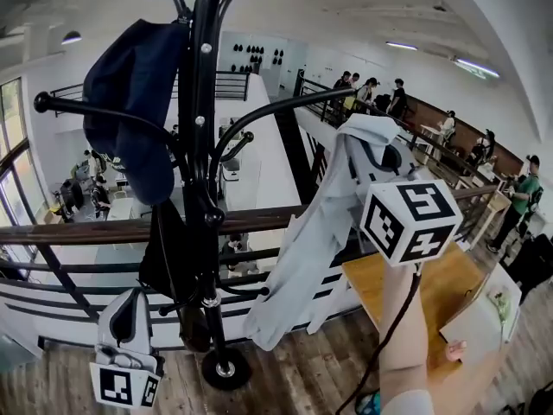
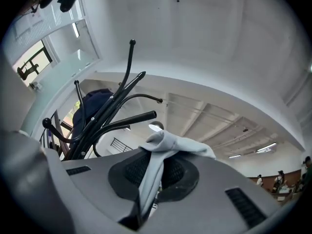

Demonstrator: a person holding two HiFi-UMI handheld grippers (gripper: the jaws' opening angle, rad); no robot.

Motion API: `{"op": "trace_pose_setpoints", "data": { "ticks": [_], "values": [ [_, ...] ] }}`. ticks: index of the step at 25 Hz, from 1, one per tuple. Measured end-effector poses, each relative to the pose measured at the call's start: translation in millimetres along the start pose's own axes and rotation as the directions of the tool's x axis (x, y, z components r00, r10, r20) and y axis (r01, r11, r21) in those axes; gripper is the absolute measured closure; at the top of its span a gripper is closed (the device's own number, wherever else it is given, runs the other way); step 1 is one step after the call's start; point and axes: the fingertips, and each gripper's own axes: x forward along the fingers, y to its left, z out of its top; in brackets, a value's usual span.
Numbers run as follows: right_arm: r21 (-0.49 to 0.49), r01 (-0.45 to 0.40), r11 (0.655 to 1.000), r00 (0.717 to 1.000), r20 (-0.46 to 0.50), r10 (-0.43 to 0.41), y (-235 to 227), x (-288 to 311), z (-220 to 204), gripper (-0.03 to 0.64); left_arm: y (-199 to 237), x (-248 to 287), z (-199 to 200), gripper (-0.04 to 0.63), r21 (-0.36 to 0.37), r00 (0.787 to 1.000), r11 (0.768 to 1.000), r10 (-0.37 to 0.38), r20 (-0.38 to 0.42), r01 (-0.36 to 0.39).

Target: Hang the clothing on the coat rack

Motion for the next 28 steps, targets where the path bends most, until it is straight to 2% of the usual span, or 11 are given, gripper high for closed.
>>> {"op": "trace_pose_setpoints", "data": {
  "ticks": [7, 16, 28],
  "values": [
    [-0.053, 0.032, 0.998, 0.998, -0.052, -0.035, -12.7, 23.3, 16.3, 0.606, 12.4, 1.0, 2.4, 0.589, -0.009, 1.0, 1.0, -0.006, 0.001, 0.006],
    [-0.151, 0.059, 0.987, 0.994, -0.08, -0.072, -15.1, 36.6, 34.3, 0.606, 23.2, -4.8, 6.9, 0.589, -0.011, 1.0, 1.0, 0.027, 0.001, -0.027],
    [-0.379, 0.011, 0.925, 0.984, -0.158, -0.077, 1.2, 36.0, 43.5, 0.606, 15.7, -8.5, 13.0, 0.589, -0.022, 0.998, 0.998, 0.06, 0.009, -0.06]
  ]
}}
